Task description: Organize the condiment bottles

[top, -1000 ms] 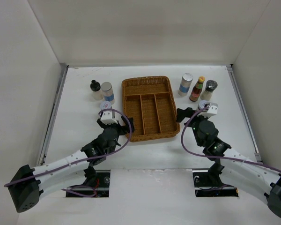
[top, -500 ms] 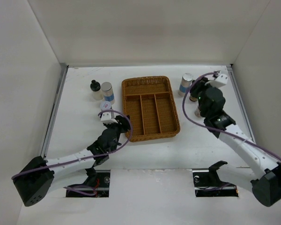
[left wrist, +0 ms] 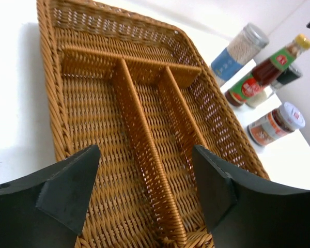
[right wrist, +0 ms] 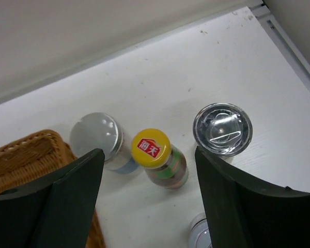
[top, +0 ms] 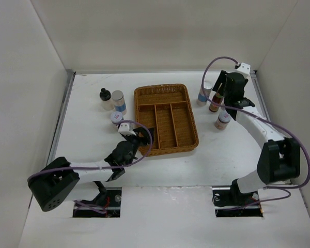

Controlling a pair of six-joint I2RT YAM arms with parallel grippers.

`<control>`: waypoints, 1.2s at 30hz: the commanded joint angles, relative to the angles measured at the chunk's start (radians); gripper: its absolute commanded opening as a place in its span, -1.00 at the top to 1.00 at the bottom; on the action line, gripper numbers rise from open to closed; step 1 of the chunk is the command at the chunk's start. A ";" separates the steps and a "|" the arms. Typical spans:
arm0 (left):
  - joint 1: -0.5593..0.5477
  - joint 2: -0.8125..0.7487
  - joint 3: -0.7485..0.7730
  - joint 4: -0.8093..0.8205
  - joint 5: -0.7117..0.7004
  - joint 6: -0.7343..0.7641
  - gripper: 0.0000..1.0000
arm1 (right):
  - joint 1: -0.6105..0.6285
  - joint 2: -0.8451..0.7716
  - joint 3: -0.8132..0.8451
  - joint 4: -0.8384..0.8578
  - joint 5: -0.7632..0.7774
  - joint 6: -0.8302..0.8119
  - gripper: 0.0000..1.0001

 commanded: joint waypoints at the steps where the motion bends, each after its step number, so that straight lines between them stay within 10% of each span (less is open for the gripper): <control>1: 0.003 0.026 -0.006 0.135 0.045 -0.006 -0.43 | -0.025 0.021 0.085 0.015 -0.022 -0.035 -0.51; 28: 0.029 0.065 -0.002 0.135 0.048 -0.024 -0.47 | 0.009 0.185 0.096 0.065 0.073 -0.104 -0.07; 36: 0.035 0.066 -0.003 0.135 0.048 -0.031 -0.47 | 0.012 0.156 0.086 0.111 0.104 -0.104 0.48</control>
